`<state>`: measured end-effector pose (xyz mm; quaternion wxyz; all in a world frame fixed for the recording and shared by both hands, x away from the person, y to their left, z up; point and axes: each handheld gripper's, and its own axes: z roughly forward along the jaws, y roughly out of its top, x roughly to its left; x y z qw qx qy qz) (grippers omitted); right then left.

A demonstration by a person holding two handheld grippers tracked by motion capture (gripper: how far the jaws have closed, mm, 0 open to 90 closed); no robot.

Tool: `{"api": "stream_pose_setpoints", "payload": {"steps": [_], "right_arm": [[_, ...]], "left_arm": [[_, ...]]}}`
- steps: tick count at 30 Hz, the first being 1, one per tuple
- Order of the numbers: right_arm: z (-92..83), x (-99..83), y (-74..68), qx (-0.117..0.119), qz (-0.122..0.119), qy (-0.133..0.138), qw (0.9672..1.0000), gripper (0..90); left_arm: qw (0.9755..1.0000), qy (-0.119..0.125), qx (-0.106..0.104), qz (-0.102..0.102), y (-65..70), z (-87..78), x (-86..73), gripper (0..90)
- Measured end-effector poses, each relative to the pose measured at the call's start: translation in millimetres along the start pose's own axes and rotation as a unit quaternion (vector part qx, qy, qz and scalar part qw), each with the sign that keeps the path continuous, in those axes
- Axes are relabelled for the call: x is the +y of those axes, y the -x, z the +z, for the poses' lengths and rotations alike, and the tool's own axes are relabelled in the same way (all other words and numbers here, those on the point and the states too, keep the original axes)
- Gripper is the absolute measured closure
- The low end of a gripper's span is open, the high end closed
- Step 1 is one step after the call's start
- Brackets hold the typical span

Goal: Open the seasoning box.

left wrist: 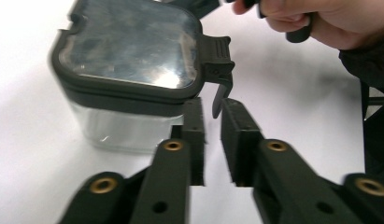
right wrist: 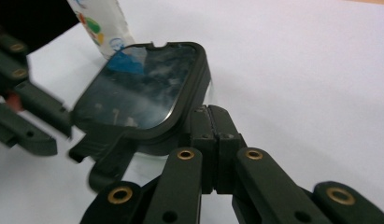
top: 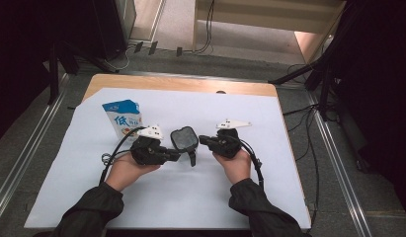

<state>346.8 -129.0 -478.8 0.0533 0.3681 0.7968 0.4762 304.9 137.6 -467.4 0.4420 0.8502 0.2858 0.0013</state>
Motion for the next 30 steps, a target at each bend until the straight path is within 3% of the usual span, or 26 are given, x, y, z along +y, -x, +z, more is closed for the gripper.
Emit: {"api": "stream_pose_setpoints", "payload": {"steps": [6,17,30], "right_arm": [[-13.1,-6.7,-10.1,0.007,-0.015,-0.006,0.9998,90.0],[-26.9,-18.7,-32.6,0.016,-0.018,-0.014,0.9996,90.0],[-17.2,-32.6,-56.1,0.037,-0.028,-0.024,0.9987,90.0]], "left_arm": [[0.9999,0.002,-0.004,-0.010,-9.2,-16.4,-2.5,64.2],[0.9997,0.012,0.000,-0.023,-23.5,-26.4,-4.6,45.4],[0.9992,0.017,0.008,-0.036,-36.6,-28.4,-6.1,40.5]]}}
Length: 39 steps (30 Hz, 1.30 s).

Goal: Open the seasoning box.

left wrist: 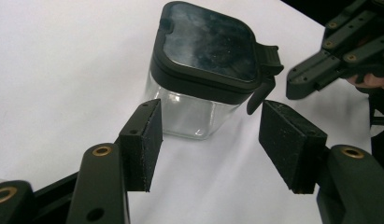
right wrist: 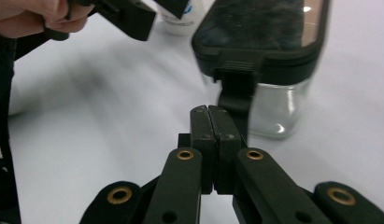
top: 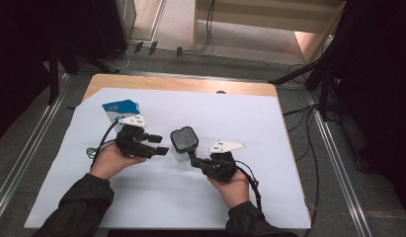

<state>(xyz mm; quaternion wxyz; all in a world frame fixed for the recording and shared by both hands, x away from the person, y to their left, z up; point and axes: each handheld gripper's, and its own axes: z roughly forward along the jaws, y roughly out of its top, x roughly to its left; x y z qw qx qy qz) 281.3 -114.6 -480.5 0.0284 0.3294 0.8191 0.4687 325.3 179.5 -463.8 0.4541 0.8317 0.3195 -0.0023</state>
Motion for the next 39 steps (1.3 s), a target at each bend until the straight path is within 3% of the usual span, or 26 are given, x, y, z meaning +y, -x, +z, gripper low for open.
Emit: {"api": "stream_pose_setpoints", "payload": {"steps": [8,17,32,39], "right_arm": [[20.9,-4.1,-12.0,0.012,-0.013,-0.012,0.9998,90.0],[30.6,-4.6,-10.3,0.005,-0.009,-0.015,0.9998,90.0],[24.9,-4.4,-1.9,-0.011,0.002,-0.011,0.9999,90.0],[14.8,-4.9,8.2,-0.022,0.022,-0.009,0.9995,90.0]], "left_arm": [[1.0000,0.000,0.006,0.003,-2.7,0.9,-1.2,39.1],[0.9999,0.008,0.011,0.010,-1.4,0.4,-1.4,38.2],[0.9998,0.002,0.017,0.013,-1.7,0.6,-1.6,37.1],[0.9998,0.002,0.013,0.017,-1.0,3.3,-1.4,37.1]]}}
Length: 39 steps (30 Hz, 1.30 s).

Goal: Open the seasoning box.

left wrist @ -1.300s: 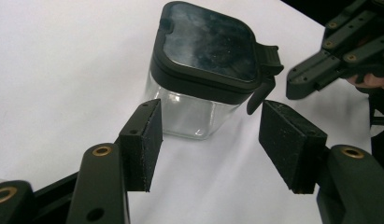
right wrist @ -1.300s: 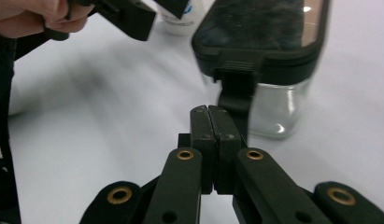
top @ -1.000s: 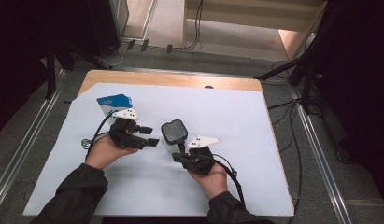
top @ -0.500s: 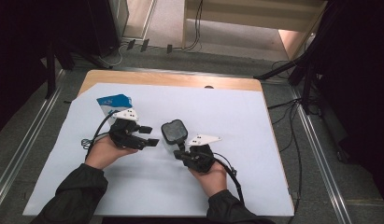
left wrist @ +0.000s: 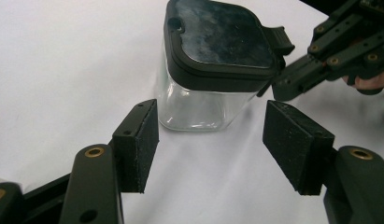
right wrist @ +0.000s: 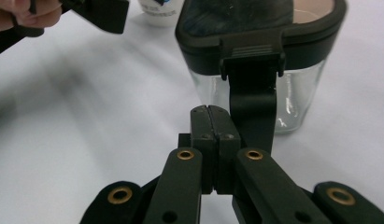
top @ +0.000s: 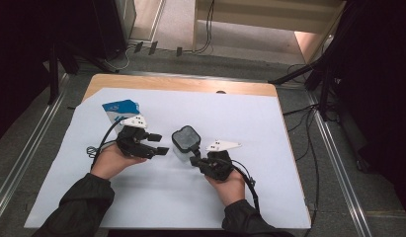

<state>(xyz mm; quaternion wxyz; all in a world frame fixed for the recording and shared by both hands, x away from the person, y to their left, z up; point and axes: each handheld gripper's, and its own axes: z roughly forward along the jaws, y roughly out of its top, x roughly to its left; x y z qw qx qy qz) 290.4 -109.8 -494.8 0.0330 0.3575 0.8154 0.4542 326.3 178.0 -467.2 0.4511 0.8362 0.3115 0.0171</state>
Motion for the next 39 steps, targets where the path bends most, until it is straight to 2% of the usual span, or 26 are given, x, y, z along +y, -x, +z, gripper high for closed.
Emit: {"api": "stream_pose_setpoints", "payload": {"steps": [4,8,10,11,13,14,15,16,17,18,19,20,22,25,27,29,31,32,34,39], "right_arm": [[-4.0,1.1,4.9,-0.006,0.001,0.004,1.0000,90.0],[-9.1,1.6,10.7,-0.012,0.010,0.007,0.9999,90.0],[-11.4,2.1,14.3,-0.015,0.012,0.010,0.9998,90.0],[-13.5,2.4,17.4,-0.018,0.018,0.009,0.9996,90.0],[-14.7,2.7,20.8,-0.020,0.021,0.009,0.9995,90.0],[-14.7,2.7,20.8,-0.020,0.021,0.009,0.9995,90.0],[-15.3,3.0,22.4,-0.021,0.022,0.008,0.9995,90.0],[-16.5,3.4,25.4,-0.024,0.026,0.007,0.9994,90.0],[-16.5,3.4,25.4,-0.024,0.026,0.007,0.9994,90.0],[-17.1,3.0,27.8,-0.024,0.027,0.004,0.9993,90.0],[-17.1,3.1,28.7,-0.025,0.027,0.004,0.9993,90.0],[-17.1,3.1,28.7,-0.025,0.027,0.004,0.9993,90.0],[-17.9,4.7,30.9,-0.028,0.024,0.001,0.9993,90.0],[-18.8,6.8,35.1,-0.030,0.022,-0.001,0.9993,90.0],[-19.2,7.4,36.2,-0.030,0.022,-0.003,0.9993,90.0],[-19.2,8.0,39.3,-0.029,0.018,-0.004,0.9994,90.0],[-18.9,8.1,41.3,-0.028,0.018,-0.008,0.9994,90.0],[-18.0,9.0,44.0,-0.028,0.017,-0.015,0.9994,90.0],[-17.1,10.0,45.1,-0.028,0.014,-0.017,0.9994,90.0],[-12.7,13.5,50.1,-0.028,0.011,-0.018,0.9994,90.0]], "left_arm": [[1.0000,-0.005,0.003,0.008,2.8,3.2,0.8,38.1],[0.9999,-0.003,-0.002,0.010,3.3,6.6,1.3,43.9],[0.9999,0.000,0.004,0.015,2.9,7.9,1.4,50.6],[0.9999,0.000,0.004,0.013,1.4,9.4,1.2,59.4],[0.9999,0.004,0.009,0.012,0.4,11.1,1.3,69.7],[0.9999,0.004,0.009,0.012,0.4,11.1,1.3,73.7],[0.9999,0.005,0.011,0.011,-0.5,11.6,1.6,73.7],[0.9999,0.011,0.009,0.005,-1.7,12.9,1.8,80.7],[0.9999,0.011,0.004,-0.009,-3.4,14.8,2.5,80.7],[0.9998,0.010,0.006,-0.016,-4.3,16.6,3.4,86.9],[0.9998,0.006,0.009,-0.018,-5.0,18.2,4.8,88.9],[0.9998,0.006,0.004,-0.021,-6.0,19.6,6.5,88.9],[0.9999,0.002,0.012,-0.007,-6.2,24.6,13.1,90.0],[0.9999,-0.005,0.015,0.003,-6.2,30.4,16.2,89.8],[0.9999,-0.004,0.014,0.000,-7.0,32.0,15.8,89.7],[0.9998,0.007,0.004,-0.016,-9.0,35.7,14.8,89.5],[0.9999,0.009,0.007,-0.010,-6.5,39.7,15.3,88.9],[0.9999,0.005,0.010,0.000,-4.7,40.3,15.4,88.6],[0.9999,0.006,0.008,0.000,-4.6,39.9,15.2,88.2],[0.9999,-0.009,0.009,0.004,-0.2,43.9,13.3,88.0]]}}
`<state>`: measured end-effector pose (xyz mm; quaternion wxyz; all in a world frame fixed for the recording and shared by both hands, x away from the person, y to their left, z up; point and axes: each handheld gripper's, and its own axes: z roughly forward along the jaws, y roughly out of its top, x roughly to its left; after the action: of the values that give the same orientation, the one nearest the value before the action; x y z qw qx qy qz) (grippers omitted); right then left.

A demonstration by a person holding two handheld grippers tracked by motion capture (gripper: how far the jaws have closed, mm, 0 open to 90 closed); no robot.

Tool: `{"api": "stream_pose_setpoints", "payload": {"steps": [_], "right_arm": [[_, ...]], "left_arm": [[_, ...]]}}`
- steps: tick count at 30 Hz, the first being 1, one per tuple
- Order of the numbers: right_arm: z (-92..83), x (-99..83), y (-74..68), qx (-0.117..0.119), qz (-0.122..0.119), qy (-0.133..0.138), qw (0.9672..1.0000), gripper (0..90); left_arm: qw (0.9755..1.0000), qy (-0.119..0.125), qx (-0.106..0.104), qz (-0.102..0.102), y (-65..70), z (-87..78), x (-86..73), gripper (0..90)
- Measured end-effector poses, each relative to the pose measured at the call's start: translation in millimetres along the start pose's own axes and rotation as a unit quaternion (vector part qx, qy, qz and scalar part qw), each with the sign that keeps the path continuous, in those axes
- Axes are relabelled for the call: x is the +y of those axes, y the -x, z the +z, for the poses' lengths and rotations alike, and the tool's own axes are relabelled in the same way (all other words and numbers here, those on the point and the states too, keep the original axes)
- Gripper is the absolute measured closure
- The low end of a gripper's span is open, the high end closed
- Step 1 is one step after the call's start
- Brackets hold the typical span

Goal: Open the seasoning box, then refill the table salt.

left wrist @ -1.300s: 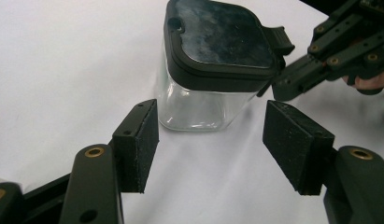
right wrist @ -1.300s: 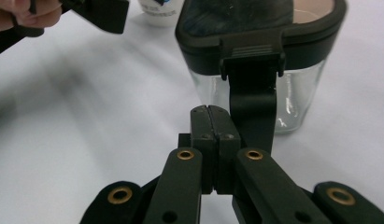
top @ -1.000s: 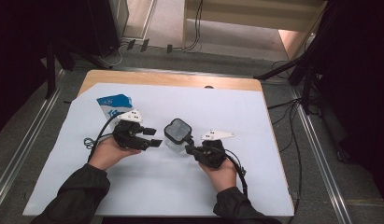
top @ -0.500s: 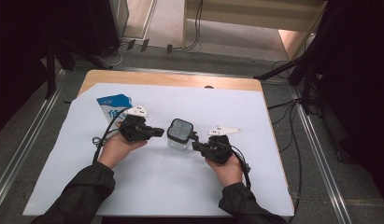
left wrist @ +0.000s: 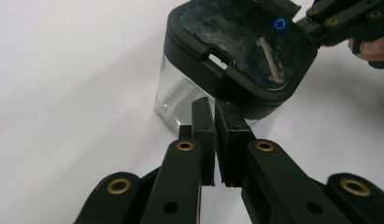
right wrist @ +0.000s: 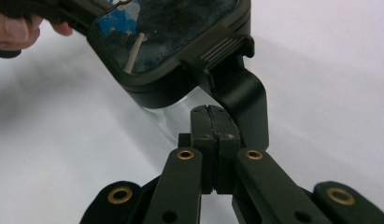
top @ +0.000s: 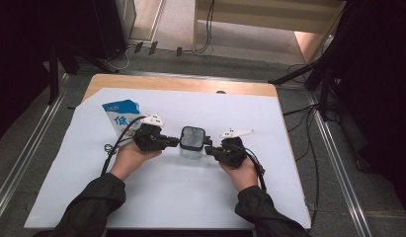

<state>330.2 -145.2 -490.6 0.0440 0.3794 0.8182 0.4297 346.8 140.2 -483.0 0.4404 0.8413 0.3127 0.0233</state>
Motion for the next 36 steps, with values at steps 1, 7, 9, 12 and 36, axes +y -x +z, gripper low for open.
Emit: {"api": "stream_pose_setpoints", "payload": {"steps": [1,7,9,12,36], "right_arm": [[-0.3,0.3,0.6,-0.001,0.002,0.001,1.0000,90.0],[-1.0,0.7,3.5,0.000,0.007,0.006,1.0000,90.0],[-0.2,1.4,4.8,-0.005,0.010,0.004,0.9999,90.0],[1.4,1.3,7.0,-0.004,0.010,0.004,0.9999,90.0],[-23.2,3.4,24.2,0.006,0.004,0.004,1.0000,90.0]], "left_arm": [[1.0000,-0.004,-0.004,0.001,0.5,0.2,-0.2,87.9],[0.9999,-0.008,-0.008,0.007,5.3,2.0,-0.2,87.7],[0.9999,-0.010,-0.005,0.008,7.4,2.9,-0.8,87.6],[0.9999,-0.011,-0.006,0.007,8.4,2.9,-1.0,88.3],[0.9985,0.007,-0.050,0.020,3.6,-13.4,-0.6,36.6]]}}
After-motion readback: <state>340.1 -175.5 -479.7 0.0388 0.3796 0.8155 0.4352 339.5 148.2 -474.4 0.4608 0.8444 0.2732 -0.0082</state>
